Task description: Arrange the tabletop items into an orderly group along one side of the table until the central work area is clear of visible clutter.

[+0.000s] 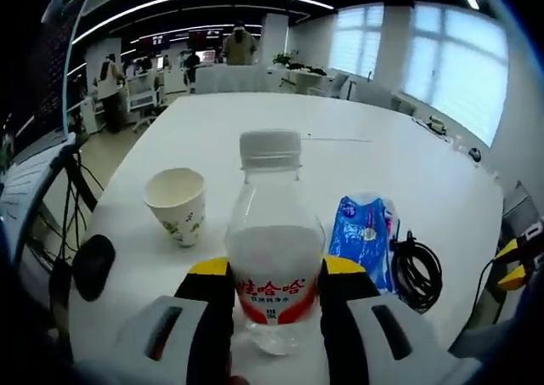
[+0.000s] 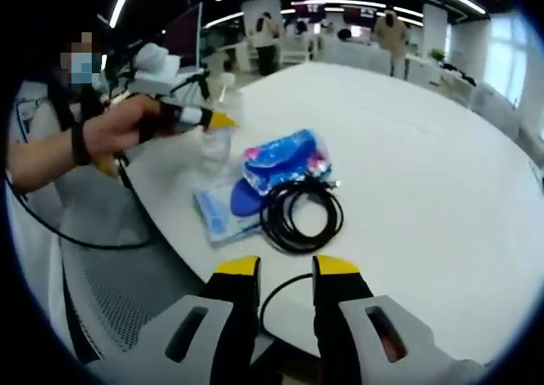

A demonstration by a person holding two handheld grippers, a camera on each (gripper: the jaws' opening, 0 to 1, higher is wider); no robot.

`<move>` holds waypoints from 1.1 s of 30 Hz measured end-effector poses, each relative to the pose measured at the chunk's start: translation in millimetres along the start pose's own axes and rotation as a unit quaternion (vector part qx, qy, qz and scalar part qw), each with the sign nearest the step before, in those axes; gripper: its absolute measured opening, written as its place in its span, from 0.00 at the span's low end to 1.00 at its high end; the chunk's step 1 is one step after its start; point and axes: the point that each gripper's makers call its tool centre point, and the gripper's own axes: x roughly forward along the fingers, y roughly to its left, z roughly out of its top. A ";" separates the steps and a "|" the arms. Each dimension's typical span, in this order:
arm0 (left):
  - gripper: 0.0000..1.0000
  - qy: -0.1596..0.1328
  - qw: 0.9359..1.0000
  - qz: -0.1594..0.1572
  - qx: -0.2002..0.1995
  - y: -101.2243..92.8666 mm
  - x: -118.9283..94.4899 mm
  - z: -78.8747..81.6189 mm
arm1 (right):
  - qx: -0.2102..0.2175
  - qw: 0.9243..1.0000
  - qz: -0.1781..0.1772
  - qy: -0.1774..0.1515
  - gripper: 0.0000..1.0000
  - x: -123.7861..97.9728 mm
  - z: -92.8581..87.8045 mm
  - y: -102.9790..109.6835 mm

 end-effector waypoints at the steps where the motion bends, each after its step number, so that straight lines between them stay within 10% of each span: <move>1: 0.38 -0.003 1.000 0.001 0.001 -0.1 -1.5 -0.8 | -0.002 1.000 0.000 0.001 0.22 0.7 -0.5 1.1; 33: 0.38 -0.037 0.997 0.036 0.056 -9.7 -39.6 -28.0 | -0.021 1.000 0.003 -0.003 0.22 11.9 2.5 4.8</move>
